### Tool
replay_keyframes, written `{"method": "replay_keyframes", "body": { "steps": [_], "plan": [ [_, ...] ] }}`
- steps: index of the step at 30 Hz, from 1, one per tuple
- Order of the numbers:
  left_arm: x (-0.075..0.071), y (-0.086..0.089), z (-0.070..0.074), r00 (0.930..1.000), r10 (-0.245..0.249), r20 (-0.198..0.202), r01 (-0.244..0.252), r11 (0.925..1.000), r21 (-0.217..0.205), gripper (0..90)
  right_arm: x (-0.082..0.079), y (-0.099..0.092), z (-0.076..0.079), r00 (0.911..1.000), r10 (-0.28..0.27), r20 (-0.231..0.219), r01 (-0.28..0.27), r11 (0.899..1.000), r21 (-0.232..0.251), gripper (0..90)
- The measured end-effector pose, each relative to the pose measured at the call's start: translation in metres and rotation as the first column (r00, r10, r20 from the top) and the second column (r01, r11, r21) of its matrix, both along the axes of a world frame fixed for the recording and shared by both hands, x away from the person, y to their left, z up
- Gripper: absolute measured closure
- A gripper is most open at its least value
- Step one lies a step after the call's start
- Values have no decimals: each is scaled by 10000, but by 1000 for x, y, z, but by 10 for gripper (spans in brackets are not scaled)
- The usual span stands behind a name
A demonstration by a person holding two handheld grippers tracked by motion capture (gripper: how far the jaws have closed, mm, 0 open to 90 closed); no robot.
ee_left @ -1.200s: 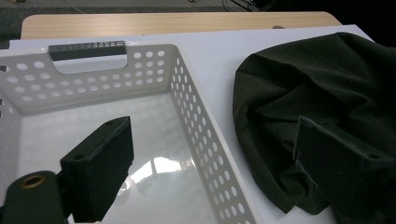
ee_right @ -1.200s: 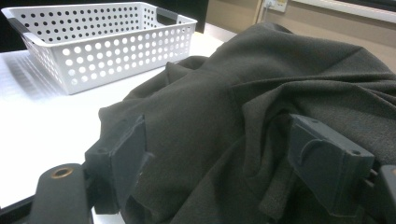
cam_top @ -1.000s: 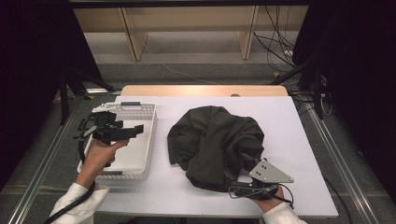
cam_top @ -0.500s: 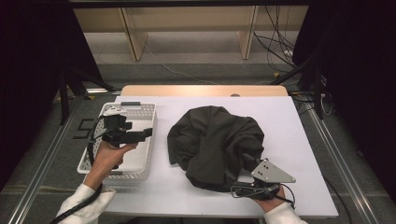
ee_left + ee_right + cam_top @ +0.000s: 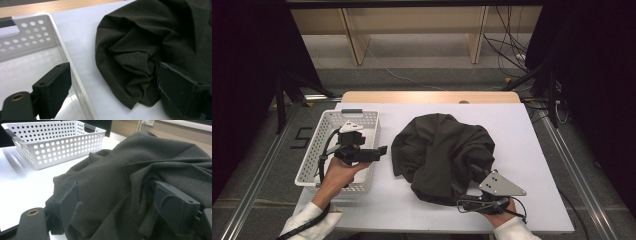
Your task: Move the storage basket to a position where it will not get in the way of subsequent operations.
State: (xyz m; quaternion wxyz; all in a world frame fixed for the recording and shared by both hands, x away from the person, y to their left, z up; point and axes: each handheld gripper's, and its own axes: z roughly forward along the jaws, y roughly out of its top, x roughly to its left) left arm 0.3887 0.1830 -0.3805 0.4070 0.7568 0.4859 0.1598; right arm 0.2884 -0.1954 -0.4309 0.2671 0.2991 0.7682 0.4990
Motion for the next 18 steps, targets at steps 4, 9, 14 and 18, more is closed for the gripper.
{"method": "replay_keyframes", "body": {
  "steps": [4,9,14,18],
  "plan": [
    [-3,-7,-3,9999,-157,-5,157,9999,41,118,-1,2,0,10000,87,46,-86,9999,-72,214],
    [-5,-15,-4,9992,-397,-5,397,9991,150,118,0,1,0,10000,54,29,-54,10000,-46,214],
    [-9,-20,-7,9987,-510,19,510,9985,178,118,0,2,0,9999,91,64,-91,9999,-46,214],
    [-12,-24,-8,9980,-632,25,632,9978,196,118,0,3,0,9999,144,27,-144,9998,-109,214]
  ]
}}
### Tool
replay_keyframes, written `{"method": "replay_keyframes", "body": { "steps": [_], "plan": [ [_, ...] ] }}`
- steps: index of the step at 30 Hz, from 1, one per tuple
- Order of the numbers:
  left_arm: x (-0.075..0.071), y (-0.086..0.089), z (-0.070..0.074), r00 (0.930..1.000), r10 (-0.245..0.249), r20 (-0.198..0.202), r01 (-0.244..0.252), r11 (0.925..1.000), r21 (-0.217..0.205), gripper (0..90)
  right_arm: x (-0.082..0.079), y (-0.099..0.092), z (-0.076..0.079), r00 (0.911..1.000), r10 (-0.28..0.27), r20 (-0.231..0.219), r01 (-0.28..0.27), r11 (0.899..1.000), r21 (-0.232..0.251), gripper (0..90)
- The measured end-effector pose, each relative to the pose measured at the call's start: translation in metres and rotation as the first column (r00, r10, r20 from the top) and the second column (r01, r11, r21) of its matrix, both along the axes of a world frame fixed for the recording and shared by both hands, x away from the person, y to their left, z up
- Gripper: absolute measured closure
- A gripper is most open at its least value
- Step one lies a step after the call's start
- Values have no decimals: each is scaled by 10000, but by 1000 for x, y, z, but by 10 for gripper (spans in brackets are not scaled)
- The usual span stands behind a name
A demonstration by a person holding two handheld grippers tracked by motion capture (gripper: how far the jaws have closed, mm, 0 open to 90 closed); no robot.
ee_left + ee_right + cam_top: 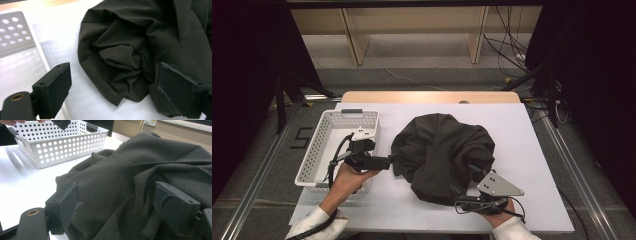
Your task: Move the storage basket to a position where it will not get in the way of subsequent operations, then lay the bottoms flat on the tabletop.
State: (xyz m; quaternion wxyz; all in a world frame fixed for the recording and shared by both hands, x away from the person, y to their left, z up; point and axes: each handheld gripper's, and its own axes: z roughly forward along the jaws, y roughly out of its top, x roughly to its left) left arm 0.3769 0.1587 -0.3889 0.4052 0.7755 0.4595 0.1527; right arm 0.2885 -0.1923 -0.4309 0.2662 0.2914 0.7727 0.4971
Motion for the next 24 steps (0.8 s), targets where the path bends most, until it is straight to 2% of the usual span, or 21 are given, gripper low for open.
{"method": "replay_keyframes", "body": {
  "steps": [7,15,19,24],
  "plan": [
    [-4,-4,-3,10000,-54,-12,54,10000,-35,118,2,2,0,10000,70,-38,-70,10000,58,215],
    [-12,-11,-8,9997,-220,46,220,9998,-11,118,4,12,1,9978,574,-338,-571,9983,92,226],
    [-17,-14,-10,9995,-316,63,316,9995,-4,118,7,24,0,9924,944,-793,-966,9950,-249,229],
    [-21,-17,-11,9990,-442,79,442,9990,48,118,13,40,-5,9816,1269,-1426,-1420,9847,-1014,228]
  ]
}}
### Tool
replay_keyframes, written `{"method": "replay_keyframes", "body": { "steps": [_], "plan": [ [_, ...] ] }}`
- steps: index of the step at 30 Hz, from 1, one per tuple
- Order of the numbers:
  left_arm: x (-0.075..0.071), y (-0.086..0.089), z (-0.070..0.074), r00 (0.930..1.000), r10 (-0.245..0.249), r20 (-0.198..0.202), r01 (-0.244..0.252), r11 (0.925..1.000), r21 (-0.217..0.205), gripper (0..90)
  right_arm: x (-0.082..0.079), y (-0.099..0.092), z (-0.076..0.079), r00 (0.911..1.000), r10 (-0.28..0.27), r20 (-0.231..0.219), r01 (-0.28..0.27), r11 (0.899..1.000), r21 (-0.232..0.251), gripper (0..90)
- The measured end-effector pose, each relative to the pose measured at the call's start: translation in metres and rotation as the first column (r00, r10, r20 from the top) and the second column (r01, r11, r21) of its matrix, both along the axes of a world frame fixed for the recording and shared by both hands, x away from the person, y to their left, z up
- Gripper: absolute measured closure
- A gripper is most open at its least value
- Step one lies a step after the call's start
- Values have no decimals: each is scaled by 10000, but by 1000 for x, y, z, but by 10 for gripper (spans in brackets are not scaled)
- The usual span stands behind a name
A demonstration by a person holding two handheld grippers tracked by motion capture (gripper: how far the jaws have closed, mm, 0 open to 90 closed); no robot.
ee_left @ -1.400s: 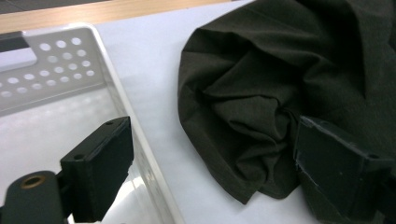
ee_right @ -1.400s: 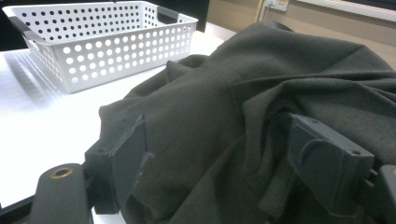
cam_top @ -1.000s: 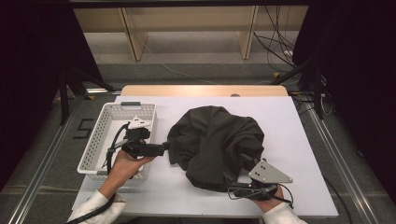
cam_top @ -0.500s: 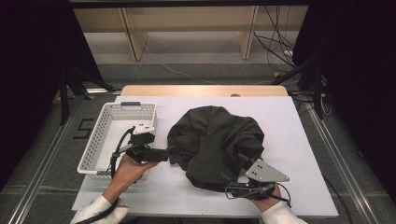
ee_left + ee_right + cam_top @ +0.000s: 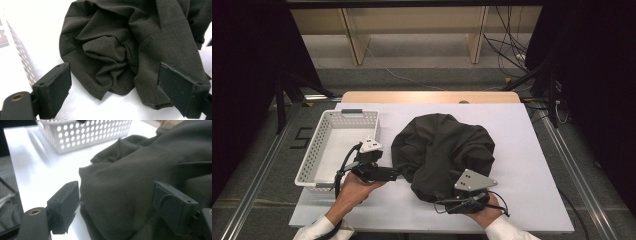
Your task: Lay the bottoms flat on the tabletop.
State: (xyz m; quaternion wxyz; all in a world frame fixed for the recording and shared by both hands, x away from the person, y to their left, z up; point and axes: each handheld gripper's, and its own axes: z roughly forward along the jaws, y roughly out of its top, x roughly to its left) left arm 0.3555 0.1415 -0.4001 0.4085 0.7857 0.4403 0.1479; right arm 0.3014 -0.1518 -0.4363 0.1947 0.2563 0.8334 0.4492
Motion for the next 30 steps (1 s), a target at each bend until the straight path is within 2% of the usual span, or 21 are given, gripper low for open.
{"method": "replay_keyframes", "body": {
  "steps": [4,7,9,11,12,14,16,18,19,22,24,26,27,30],
  "plan": [
    [-2,-1,-2,10000,-53,-5,53,10000,70,118,10,13,-4,9993,-260,-263,239,9967,-781,224],
    [-1,-1,-2,10000,-93,7,93,9999,76,118,24,23,-13,9944,-725,-763,611,9880,-1420,224],
    [-1,-1,-1,9999,-103,16,103,9999,86,118,31,25,-17,9903,-990,-972,817,9824,-1680,239],
    [0,-2,-2,9999,-101,32,101,9999,107,118,36,26,-19,9890,-1121,-960,940,9798,-1764,347],
    [0,-1,-2,9999,-120,28,120,9998,133,118,38,26,-18,9892,-1174,-878,1001,9784,-1811,437],
    [0,-2,-2,9999,-134,32,133,9998,163,118,40,25,-16,9910,-1086,-780,927,9785,-1840,680],
    [0,-3,-1,9998,-180,44,179,9997,177,118,42,22,-11,9923,-1016,-704,859,9763,-1989,820],
    [-1,-4,-1,9997,-232,76,231,9996,174,118,44,17,-1,9901,-1006,-984,777,9737,-2140,852],
    [-1,-5,0,9997,-246,69,245,9995,188,118,44,15,3,9891,-1118,-954,898,9736,-2100,855],
    [-1,-6,0,9995,-300,79,299,9994,172,118,45,6,14,9872,-1564,-306,1452,9618,-2319,861],
    [-1,-6,-1,9995,-319,87,318,9994,170,118,50,-5,24,9807,-1950,141,1931,9547,-2265,864],
    [0,-6,-1,9995,-298,81,296,9994,170,118,57,-19,35,9675,-2470,548,2530,9443,-2106,866],
    [0,-6,-1,9996,-283,72,282,9995,168,118,62,-27,39,9571,-2797,759,2893,9368,-1969,866],
    [1,-7,-1,9995,-314,71,313,9994,142,118,78,-51,48,9221,-3687,1176,3856,9011,-1985,867]
  ]
}}
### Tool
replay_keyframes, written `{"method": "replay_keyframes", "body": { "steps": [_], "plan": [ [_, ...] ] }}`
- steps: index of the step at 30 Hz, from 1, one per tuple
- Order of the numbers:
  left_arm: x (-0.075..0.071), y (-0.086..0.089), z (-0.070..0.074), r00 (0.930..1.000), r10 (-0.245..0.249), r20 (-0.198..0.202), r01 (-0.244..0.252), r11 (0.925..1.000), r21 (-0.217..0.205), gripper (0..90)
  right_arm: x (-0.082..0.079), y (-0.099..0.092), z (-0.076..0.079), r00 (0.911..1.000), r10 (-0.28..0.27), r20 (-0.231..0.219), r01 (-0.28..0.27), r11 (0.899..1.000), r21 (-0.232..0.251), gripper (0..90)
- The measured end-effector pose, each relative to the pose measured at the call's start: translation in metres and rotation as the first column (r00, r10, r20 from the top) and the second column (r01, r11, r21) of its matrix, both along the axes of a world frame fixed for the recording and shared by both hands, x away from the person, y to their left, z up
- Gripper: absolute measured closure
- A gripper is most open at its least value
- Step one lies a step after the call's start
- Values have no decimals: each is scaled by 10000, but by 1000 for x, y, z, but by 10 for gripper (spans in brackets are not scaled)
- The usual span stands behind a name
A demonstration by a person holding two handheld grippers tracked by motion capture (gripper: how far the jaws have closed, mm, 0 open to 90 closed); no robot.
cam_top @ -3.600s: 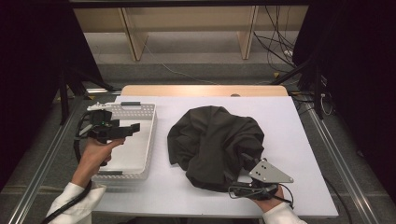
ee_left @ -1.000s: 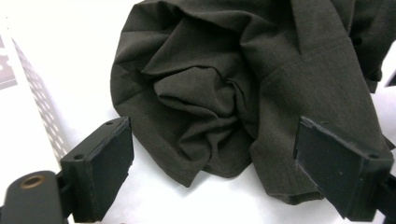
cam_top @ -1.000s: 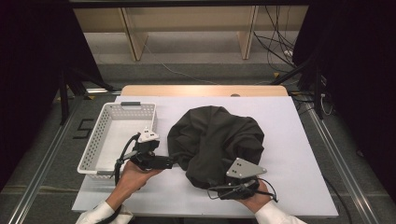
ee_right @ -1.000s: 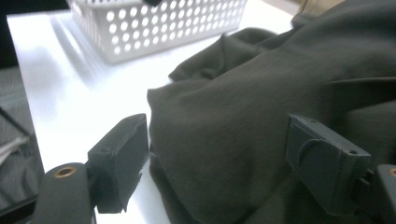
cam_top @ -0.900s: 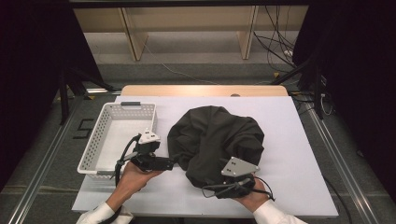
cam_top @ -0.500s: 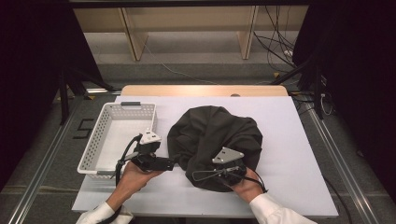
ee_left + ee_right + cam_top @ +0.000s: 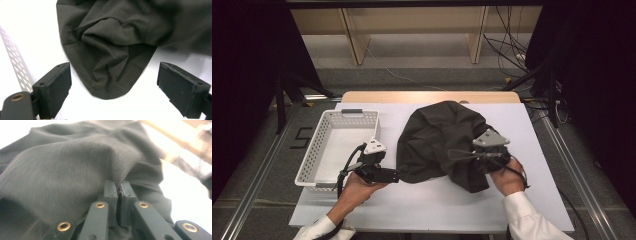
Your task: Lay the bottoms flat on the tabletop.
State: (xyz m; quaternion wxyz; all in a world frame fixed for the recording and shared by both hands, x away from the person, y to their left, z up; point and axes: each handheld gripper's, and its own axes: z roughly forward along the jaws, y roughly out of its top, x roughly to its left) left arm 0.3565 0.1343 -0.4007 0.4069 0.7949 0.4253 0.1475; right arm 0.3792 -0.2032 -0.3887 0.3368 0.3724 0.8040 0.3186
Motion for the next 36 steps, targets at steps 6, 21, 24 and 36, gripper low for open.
{"method": "replay_keyframes", "body": {
  "steps": [6,21,24,36],
  "plan": [
    [0,-3,-1,10000,-96,-14,96,9999,94,118,35,-44,1,9885,-1504,155,1501,9885,190,866],
    [0,-3,0,9999,-116,11,116,9999,99,119,25,-47,19,9989,-475,41,463,9873,1521,516],
    [0,-3,0,9999,-111,6,111,9999,102,118,9,-33,32,9994,325,152,-350,9752,2187,426],
    [-2,-2,3,9998,-159,126,158,9998,119,118,-36,18,11,9925,895,-827,-793,9896,1196,227]
  ]
}}
